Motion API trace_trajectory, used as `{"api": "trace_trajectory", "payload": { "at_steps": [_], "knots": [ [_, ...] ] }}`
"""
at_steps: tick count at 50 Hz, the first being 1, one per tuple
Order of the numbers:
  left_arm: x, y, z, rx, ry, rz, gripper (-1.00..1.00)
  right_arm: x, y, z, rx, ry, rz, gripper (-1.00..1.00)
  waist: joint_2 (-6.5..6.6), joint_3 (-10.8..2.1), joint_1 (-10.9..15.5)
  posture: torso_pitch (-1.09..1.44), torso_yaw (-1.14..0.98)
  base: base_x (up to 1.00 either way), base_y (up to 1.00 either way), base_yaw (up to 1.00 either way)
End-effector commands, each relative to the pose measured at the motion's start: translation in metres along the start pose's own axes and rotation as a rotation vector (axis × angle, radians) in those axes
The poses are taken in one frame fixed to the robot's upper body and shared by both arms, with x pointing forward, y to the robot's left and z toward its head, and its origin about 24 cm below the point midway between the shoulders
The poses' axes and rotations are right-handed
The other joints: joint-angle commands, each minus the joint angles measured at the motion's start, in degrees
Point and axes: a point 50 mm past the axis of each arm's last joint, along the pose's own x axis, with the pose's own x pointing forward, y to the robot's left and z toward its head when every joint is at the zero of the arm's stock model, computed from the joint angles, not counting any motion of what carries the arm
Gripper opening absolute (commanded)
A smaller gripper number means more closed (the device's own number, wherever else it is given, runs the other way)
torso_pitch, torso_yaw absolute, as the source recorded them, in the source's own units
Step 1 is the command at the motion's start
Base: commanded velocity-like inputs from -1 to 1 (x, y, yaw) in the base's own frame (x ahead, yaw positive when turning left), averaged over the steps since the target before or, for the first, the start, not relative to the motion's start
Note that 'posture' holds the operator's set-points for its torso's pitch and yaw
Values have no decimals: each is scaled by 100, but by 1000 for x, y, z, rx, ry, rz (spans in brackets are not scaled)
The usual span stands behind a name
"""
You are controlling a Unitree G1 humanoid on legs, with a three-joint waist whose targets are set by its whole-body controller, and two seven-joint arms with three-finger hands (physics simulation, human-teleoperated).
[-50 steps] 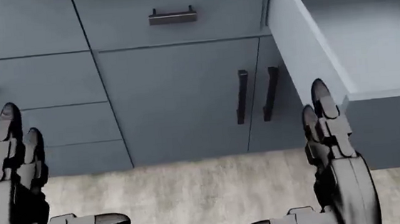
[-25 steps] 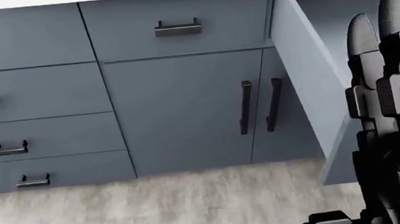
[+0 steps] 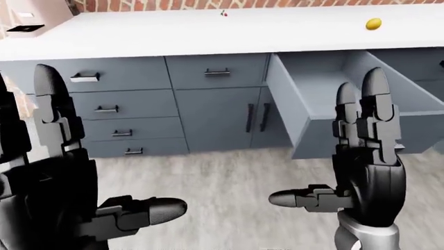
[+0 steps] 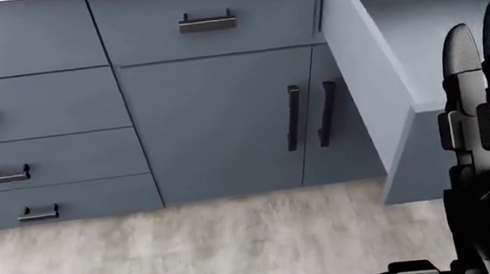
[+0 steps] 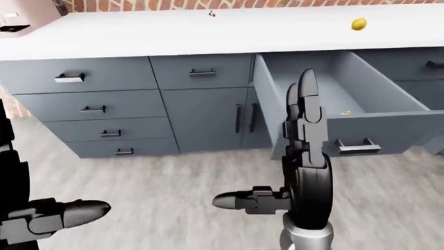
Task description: Close the right drawer.
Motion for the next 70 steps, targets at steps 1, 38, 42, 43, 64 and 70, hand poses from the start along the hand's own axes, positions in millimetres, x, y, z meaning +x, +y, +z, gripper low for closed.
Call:
{"api": "trace_trajectory", "payload": {
  "at_steps": [1, 38, 42, 43, 64, 70],
  "knots": [
    [2, -1, 6, -13, -29, -1, 100, 1, -2, 10, -2, -65, -13, 100, 15, -52, -17, 0, 0, -16, 0, -27],
    [-1, -3, 7, -15, -35, -15, 100, -2, 1, 10, 25, -75, 18, 100, -394, 1, -42, 0, 0, 0, 0, -52],
    [-1, -3, 7, -15, -35, -15, 100, -2, 0, 9, 28, -71, 13, 100, -194, 78, -209, 0, 0, 2, 0, -79],
    [-1, -4, 6, -14, -34, -16, 100, -2, 0, 9, 29, -71, 13, 100, -113, 82, -207, 0, 0, 3, 0, -79],
    [-1, -4, 6, -16, -32, -17, 100, -2, 1, 7, 36, -63, 17, 100, -257, 106, 11, 0, 0, 3, 0, -77],
    [-1, -4, 6, -18, -33, -17, 100, -2, 1, 8, 36, -63, 17, 100, -132, 57, -189, 0, 0, 3, 0, -76]
  ]
}}
